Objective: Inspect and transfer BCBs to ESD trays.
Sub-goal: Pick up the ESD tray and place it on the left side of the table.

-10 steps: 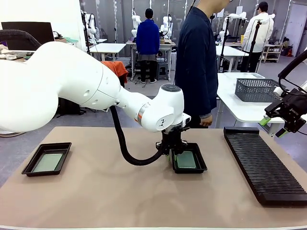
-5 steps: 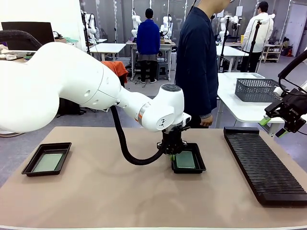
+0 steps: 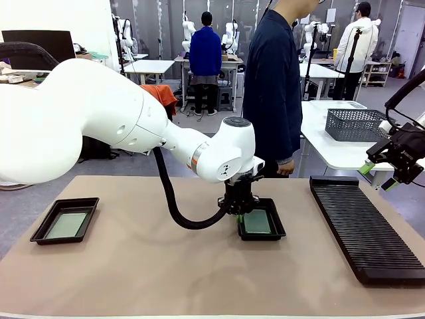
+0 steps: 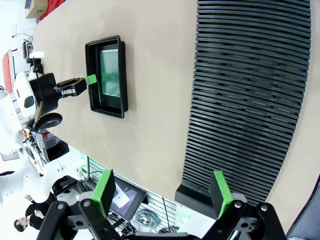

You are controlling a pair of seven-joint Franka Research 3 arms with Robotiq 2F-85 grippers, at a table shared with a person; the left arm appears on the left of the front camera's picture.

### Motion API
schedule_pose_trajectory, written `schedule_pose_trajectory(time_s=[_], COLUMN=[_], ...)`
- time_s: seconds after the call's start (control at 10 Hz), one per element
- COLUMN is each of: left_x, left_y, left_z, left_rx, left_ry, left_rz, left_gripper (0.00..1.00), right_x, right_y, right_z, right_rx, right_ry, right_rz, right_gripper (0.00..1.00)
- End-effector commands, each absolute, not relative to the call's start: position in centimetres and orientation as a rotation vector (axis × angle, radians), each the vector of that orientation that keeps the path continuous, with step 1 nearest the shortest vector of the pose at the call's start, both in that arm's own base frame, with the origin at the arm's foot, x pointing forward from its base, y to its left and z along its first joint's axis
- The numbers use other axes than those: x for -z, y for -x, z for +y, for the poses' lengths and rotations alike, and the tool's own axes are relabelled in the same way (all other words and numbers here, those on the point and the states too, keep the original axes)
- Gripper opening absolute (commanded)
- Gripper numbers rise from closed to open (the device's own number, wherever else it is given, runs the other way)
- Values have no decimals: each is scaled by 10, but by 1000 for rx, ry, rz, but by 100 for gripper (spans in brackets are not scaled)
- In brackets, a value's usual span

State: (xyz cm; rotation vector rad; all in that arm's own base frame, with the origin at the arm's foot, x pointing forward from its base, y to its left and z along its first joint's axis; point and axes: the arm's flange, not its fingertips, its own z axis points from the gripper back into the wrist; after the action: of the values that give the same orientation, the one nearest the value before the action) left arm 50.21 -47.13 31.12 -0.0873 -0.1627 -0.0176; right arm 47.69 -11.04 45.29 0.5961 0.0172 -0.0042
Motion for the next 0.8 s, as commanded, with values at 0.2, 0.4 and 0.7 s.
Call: schedule_pose_trajectory(time_s=[0.2,0.4,0.7], left_x=[-313,-315,-317], left_y=[-503,-505,-510], left_z=[-465,-452,-434], left_rx=[24,15,18], left_ry=[117,169,251], left_rz=[-159,-158,-141], left_gripper=[3,3,3], right_x=[-452,-452,-452], right_y=[-473,-473,-473], right_z=[-107,-107,-107], right_rx=[33,33,33], right_ry=[-578,-578,-578], right_rz=[8,8,8], right_gripper=[100,100,100])
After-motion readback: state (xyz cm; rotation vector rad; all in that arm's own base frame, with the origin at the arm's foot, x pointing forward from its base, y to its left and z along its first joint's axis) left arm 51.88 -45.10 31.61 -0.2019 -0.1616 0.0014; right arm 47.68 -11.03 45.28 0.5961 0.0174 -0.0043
